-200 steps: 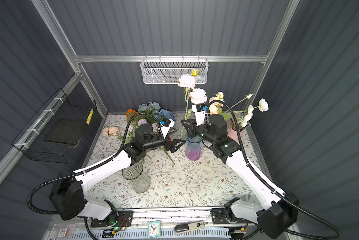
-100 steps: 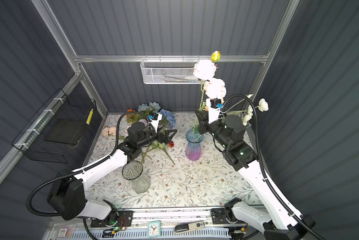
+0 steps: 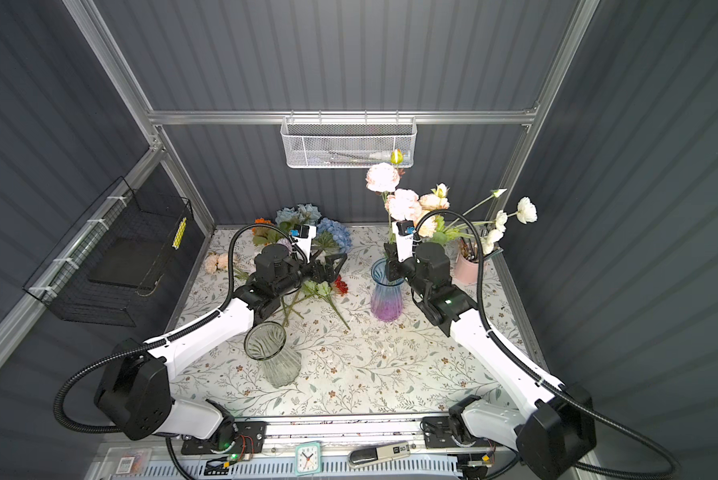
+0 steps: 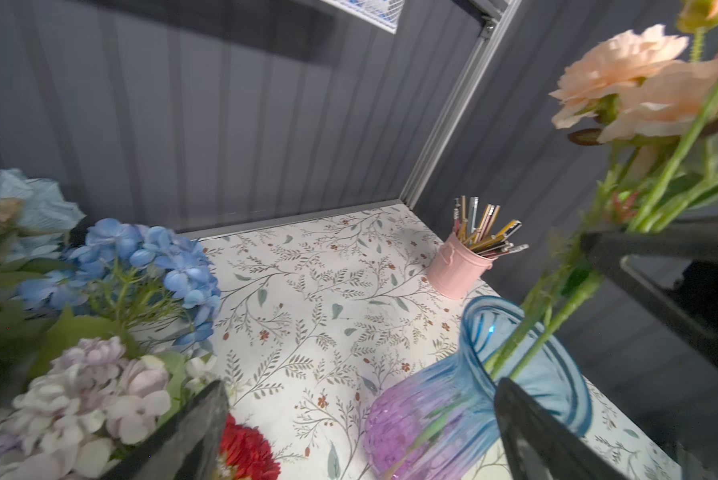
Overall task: Arrange the flowers into the vase
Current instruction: 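Lower the pink carnation stems into the blue-purple vase with the right gripper, then open the right gripper to release the pink carnations in the vase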
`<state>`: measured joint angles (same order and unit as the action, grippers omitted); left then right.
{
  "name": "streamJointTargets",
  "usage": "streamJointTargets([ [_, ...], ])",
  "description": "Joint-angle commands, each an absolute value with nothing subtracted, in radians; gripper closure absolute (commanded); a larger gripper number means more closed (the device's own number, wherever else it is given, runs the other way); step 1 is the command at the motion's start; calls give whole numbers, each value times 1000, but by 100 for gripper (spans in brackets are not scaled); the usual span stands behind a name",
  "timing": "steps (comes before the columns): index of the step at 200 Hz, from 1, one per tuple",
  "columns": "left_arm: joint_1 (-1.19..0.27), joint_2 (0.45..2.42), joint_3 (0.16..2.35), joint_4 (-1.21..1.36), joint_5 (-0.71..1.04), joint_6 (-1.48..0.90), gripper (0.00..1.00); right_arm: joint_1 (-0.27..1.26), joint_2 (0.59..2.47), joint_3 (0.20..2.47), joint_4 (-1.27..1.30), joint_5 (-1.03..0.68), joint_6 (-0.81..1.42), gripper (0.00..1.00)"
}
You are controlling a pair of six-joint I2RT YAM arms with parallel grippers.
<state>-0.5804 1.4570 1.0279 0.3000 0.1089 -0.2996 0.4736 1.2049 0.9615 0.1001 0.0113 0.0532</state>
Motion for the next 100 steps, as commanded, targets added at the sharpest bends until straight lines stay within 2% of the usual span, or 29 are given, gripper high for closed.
streamJointTargets([
  [1, -562, 1445, 1080, 186, -68, -289, 0, 474, 1232, 950, 86, 30, 85, 100],
  [19, -545, 1429, 1071, 164, -115, -296, 0, 474, 1260, 955, 26, 36, 92, 100],
  [41, -536, 1401, 1039, 192, -137, -304, 0, 477, 1277, 967, -31, 42, 92, 94],
  [82, -520, 1379, 1013, 225, -174, -321, 0, 476, 1276, 1010, -133, 38, 98, 68],
  [100, -506, 1376, 1002, 237, -179, -347, 0, 476, 1268, 1030, -176, 40, 108, 60],
])
